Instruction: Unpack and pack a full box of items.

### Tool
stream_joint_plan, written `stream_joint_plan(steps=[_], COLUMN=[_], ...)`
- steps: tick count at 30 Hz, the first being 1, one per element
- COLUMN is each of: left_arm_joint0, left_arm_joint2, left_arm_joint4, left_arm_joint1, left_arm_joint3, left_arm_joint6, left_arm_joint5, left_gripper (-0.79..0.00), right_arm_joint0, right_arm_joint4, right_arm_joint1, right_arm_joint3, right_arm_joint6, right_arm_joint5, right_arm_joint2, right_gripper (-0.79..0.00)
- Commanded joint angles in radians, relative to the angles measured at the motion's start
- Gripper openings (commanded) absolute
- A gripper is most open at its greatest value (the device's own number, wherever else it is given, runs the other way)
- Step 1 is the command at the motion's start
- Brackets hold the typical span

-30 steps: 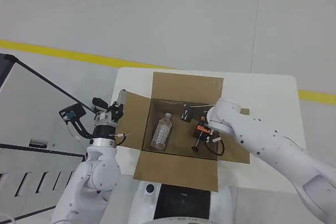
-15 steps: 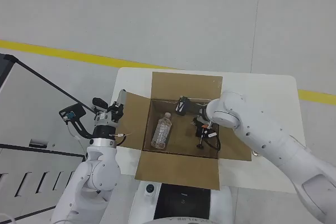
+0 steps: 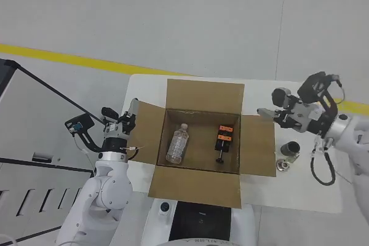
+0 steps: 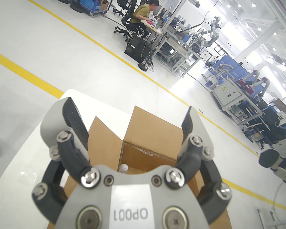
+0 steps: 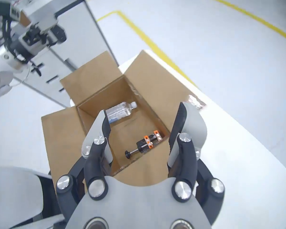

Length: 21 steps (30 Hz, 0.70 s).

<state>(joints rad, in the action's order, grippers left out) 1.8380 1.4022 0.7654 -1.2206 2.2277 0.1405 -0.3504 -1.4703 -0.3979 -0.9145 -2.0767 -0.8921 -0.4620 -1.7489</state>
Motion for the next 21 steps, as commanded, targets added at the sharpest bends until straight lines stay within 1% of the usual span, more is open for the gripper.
stream_joint_plan(steps=[1,4,6,7,10,12,13,15,16,18,19,21], left_arm_joint0=[0.000,0.000,0.000,0.000,0.000,0.000,0.000,0.000,0.000,0.000,0.000,0.000], left_arm_joint2=[0.000,0.000,0.000,0.000,0.000,0.000,0.000,0.000,0.000,0.000,0.000,0.000], left_arm_joint4=[0.000,0.000,0.000,0.000,0.000,0.000,0.000,0.000,0.000,0.000,0.000,0.000], left_arm_joint1=[0.000,0.000,0.000,0.000,0.000,0.000,0.000,0.000,0.000,0.000,0.000,0.000], left_arm_joint3=[0.000,0.000,0.000,0.000,0.000,0.000,0.000,0.000,0.000,0.000,0.000,0.000], left_arm_joint6=[0.000,0.000,0.000,0.000,0.000,0.000,0.000,0.000,0.000,0.000,0.000,0.000], left_arm_joint5=[0.000,0.000,0.000,0.000,0.000,0.000,0.000,0.000,0.000,0.000,0.000,0.000], left_gripper=[0.000,0.000,0.000,0.000,0.000,0.000,0.000,0.000,0.000,0.000,0.000,0.000], right_arm_joint0=[-0.184,-0.367,-0.465,-0.508,-0.611,-0.643,-0.648,-0.626,-0.600,-0.527,-0.483,-0.393], right_arm_joint4=[0.010,0.016,-0.012,-0.043,-0.110,-0.150,-0.163,-0.227,-0.273,-0.338,-0.371,-0.455], right_arm_joint1=[-0.006,-0.021,-0.031,-0.036,-0.050,-0.055,-0.056,-0.054,-0.051,-0.046,-0.044,-0.041], right_arm_joint3=[-0.012,-0.014,-0.038,-0.050,-0.090,-0.127,-0.126,-0.145,-0.150,-0.142,-0.131,-0.104], right_arm_joint6=[0.059,0.131,0.151,0.156,0.169,0.152,0.144,0.077,0.044,-0.047,-0.084,-0.177], right_arm_joint5=[0.003,0.021,0.043,0.075,0.165,0.226,0.263,0.348,0.386,0.461,0.499,0.563], right_arm_joint2=[-0.196,-0.313,-0.351,-0.365,-0.368,-0.337,-0.315,-0.249,-0.209,-0.116,-0.076,0.015], right_gripper=[-0.379,-0.400,-0.397,-0.394,-0.397,-0.394,-0.394,-0.385,-0.357,-0.311,-0.265,-0.228])
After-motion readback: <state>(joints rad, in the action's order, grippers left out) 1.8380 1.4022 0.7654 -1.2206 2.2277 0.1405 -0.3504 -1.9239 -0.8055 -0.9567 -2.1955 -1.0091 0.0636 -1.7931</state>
